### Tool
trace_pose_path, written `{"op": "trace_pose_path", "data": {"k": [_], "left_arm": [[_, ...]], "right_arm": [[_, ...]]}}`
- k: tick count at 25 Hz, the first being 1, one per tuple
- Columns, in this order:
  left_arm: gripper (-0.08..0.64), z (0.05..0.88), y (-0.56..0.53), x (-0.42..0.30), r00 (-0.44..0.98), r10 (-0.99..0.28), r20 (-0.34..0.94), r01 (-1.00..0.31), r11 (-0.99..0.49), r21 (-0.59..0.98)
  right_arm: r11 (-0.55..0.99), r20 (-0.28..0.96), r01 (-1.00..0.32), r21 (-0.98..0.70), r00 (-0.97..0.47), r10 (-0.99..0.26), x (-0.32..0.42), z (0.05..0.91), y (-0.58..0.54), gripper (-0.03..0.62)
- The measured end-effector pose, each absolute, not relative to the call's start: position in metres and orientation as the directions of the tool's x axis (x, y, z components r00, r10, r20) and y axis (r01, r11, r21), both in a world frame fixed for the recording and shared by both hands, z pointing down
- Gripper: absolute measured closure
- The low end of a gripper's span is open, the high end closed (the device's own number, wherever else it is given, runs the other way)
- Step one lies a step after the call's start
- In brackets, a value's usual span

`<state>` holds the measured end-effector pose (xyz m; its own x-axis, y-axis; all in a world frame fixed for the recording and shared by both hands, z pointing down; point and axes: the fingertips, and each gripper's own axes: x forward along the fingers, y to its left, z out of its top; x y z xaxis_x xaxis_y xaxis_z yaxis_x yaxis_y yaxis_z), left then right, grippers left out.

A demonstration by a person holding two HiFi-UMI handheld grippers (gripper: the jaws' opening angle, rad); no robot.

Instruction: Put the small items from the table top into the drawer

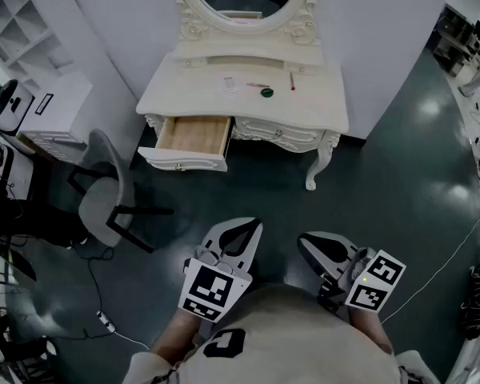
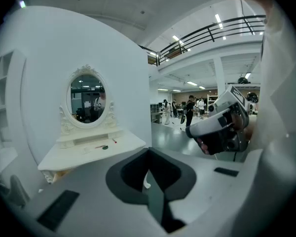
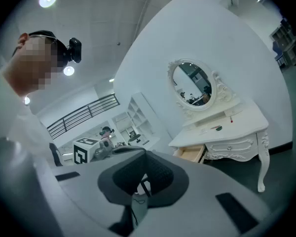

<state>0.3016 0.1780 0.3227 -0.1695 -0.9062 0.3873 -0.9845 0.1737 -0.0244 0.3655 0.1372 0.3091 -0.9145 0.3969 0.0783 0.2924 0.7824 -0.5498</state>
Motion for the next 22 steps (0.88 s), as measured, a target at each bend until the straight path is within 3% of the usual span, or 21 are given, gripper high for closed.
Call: {"op": "trace_pose_path", "data": {"k": [9,22], "left_arm": [[0.503,0.324,0.167,0.279,-0.083,-0.923,0.377,-0.995,0.100,0.025],[0.503,0.352,0.216,0.210,-0.134,-0.897,0.421,-0.988,0.156,0.018]], "right_arm": [[0.779,0.102,0.304,-0.548,-0.901,0.423,0.325,0.309,0.150,0.566],[0.758,0.177,0.281,-0.588,-0.870,0.460,0.256,0.324,0.190,0.565]]}}
